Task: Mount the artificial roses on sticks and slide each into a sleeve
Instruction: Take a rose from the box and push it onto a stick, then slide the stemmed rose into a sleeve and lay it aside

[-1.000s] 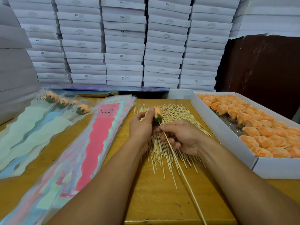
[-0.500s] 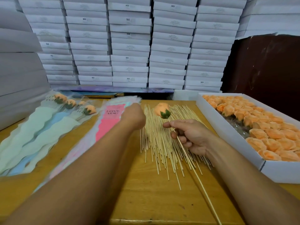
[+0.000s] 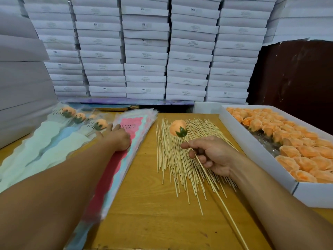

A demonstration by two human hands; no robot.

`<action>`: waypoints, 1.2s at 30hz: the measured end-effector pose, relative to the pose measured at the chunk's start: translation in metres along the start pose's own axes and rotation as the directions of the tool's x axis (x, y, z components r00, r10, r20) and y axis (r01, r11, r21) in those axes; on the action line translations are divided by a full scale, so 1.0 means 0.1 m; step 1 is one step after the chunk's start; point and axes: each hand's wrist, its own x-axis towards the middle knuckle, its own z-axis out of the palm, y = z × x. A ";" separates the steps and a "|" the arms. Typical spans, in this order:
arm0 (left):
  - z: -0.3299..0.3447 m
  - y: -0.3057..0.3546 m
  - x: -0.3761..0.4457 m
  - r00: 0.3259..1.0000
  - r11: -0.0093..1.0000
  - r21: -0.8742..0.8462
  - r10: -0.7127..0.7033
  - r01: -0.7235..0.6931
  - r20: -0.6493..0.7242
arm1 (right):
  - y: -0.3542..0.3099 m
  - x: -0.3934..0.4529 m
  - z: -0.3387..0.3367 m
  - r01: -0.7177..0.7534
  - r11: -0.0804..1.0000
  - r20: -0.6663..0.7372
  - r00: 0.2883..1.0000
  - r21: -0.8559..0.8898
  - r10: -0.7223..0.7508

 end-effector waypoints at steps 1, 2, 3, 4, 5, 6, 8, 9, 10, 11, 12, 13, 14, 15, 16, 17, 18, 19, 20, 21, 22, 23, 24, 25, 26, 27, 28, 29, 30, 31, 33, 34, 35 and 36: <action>0.01 0.00 0.00 1.000 1.000 0.000 0.006 -0.006 -0.003 | 0.00 0.00 0.00 0.000 1.000 0.003 1.000 -0.001 0.000; 0.02 0.01 0.00 1.000 1.000 0.000 0.010 -0.010 -0.011 | 0.00 0.01 0.00 0.001 1.000 0.006 1.000 -0.002 -0.001; 0.02 0.01 0.00 1.000 1.000 0.005 0.013 -0.013 -0.024 | 0.00 0.01 0.00 0.002 1.000 0.009 1.000 -0.003 -0.002; 0.03 0.02 0.00 0.999 1.000 0.011 0.014 -0.014 -0.038 | 0.01 0.01 0.00 0.003 1.000 0.012 1.000 -0.002 -0.003; 0.03 0.02 0.00 0.999 1.000 0.018 0.014 -0.013 -0.053 | 0.01 0.01 0.00 0.004 1.000 0.015 1.000 0.000 -0.004; 0.04 0.03 0.00 0.998 1.000 0.026 0.014 -0.012 -0.069 | 0.01 0.01 0.00 0.005 1.000 0.019 1.000 0.001 -0.005; 0.04 0.04 -0.01 0.995 0.998 0.060 0.025 -0.020 -0.098 | 0.01 0.00 0.00 0.006 1.000 0.024 1.000 0.001 -0.006; 0.05 0.04 -0.02 0.993 0.996 0.086 0.035 -0.025 -0.114 | 0.01 0.00 0.00 0.006 1.000 0.025 1.000 0.002 -0.006; 0.04 0.05 -0.03 0.990 0.994 0.110 0.040 -0.026 -0.132 | 0.01 0.00 0.00 0.006 1.000 0.026 1.000 0.003 -0.006; 0.03 0.06 -0.04 0.987 0.992 0.126 0.039 -0.020 -0.153 | 0.01 0.00 0.00 0.007 1.000 0.026 1.000 0.002 -0.007; 0.01 0.07 -0.06 0.985 0.991 0.136 0.035 -0.011 -0.171 | 0.01 0.00 0.00 0.008 1.000 0.025 1.000 -0.002 -0.008; -0.02 0.08 -0.09 0.982 0.990 0.140 0.030 -0.004 -0.184 | 0.01 0.00 0.00 0.008 1.000 0.022 1.000 -0.008 -0.008; -0.05 0.10 -0.12 0.980 0.990 0.139 0.025 0.003 -0.197 | 0.01 0.00 0.00 0.008 1.000 0.020 1.000 -0.015 -0.008; -0.09 0.13 -0.15 0.977 0.991 0.134 0.021 0.007 -0.211 | 0.01 0.00 0.00 0.009 1.000 0.018 1.000 -0.021 -0.008; -0.14 0.16 -0.19 0.974 0.993 0.121 0.019 0.009 -0.226 | 0.01 -0.01 0.01 0.010 1.000 0.017 1.000 -0.023 -0.010; -0.19 0.20 -0.23 0.970 0.995 0.103 0.018 0.007 -0.241 | 0.01 0.00 0.01 0.012 1.000 0.014 1.000 -0.024 -0.011; -0.25 0.24 -0.27 0.966 0.996 0.084 0.026 -0.005 -0.256 | 0.01 0.00 0.01 0.012 1.000 0.009 1.000 -0.022 -0.012; -0.30 0.27 -0.31 0.961 0.997 0.072 0.050 -0.031 -0.274 | 0.01 0.00 0.01 0.011 1.000 0.004 1.000 -0.019 -0.010; -0.35 0.32 -0.36 0.953 0.995 0.071 0.084 -0.067 -0.290 | 0.01 0.00 0.02 0.008 1.000 -0.001 1.000 -0.015 -0.008; -0.39 0.36 -0.40 0.944 0.991 0.076 0.126 -0.108 -0.304 | 0.01 0.00 0.02 0.005 1.000 -0.006 1.000 -0.011 -0.005; -0.42 0.40 -0.45 0.935 0.987 0.071 0.161 -0.146 -0.317 | 0.00 0.00 0.03 0.001 1.000 -0.010 1.000 -0.005 -0.001; -0.45 0.44 -0.50 0.926 0.982 0.055 0.186 -0.178 -0.328 | 0.00 0.00 0.03 -0.002 1.000 -0.013 1.000 0.004 0.002; -0.47 0.49 -0.56 0.918 0.977 0.034 0.208 -0.209 -0.338 | 0.00 0.00 0.04 -0.003 1.000 -0.013 1.000 0.018 0.004; -0.49 0.53 -0.62 0.910 0.970 0.018 0.234 -0.242 -0.342 | 0.00 -0.01 0.05 -0.004 0.999 -0.012 1.000 0.036 0.004; -0.50 0.58 -0.69 0.905 0.962 0.002 0.259 -0.274 -0.338 | -0.01 -0.02 0.05 -0.001 0.998 -0.009 1.000 0.056 0.002; -0.50 0.62 -0.77 0.902 0.953 -0.022 0.278 -0.302 -0.329 | -0.02 -0.03 0.06 0.006 0.997 -0.006 1.000 0.079 -0.005; -0.49 0.66 -0.85 0.901 0.944 -0.053 0.293 -0.326 -0.318 | -0.03 -0.04 0.07 0.016 0.994 -0.003 1.000 0.106 -0.016; -0.48 0.70 -0.93 0.900 0.934 -0.082 0.307 -0.347 -0.308 | -0.04 -0.05 0.07 0.029 0.990 0.003 1.000 0.139 -0.030; -0.46 0.75 -1.02 0.898 0.926 -0.099 0.321 -0.364 -0.300 | -0.05 -0.05 0.07 0.043 0.983 0.011 0.999 0.177 -0.046; -0.43 0.79 -1.10 0.893 0.920 -0.094 0.338 -0.380 -0.296 | -0.06 -0.06 0.07 0.057 0.975 0.021 0.998 0.214 -0.063; -0.35 0.89 -1.28 0.879 0.911 -0.049 0.378 -0.408 -0.290 | -0.07 -0.06 0.06 0.085 0.960 0.041 0.994 0.267 -0.099; -0.32 0.93 -1.36 0.872 0.905 -0.028 0.400 -0.424 -0.283 | -0.06 -0.06 0.06 0.096 0.955 0.049 0.992 0.281 -0.115; -0.28 0.97 -1.45 0.863 0.896 -0.009 0.426 -0.445 -0.271 | -0.06 -0.06 0.05 0.107 0.952 0.054 0.990 0.287 -0.127; -0.24 1.01 -1.53 0.853 0.883 0.005 0.454 -0.469 -0.259 | -0.05 -0.06 0.05 0.115 0.952 0.053 0.989 0.282 -0.135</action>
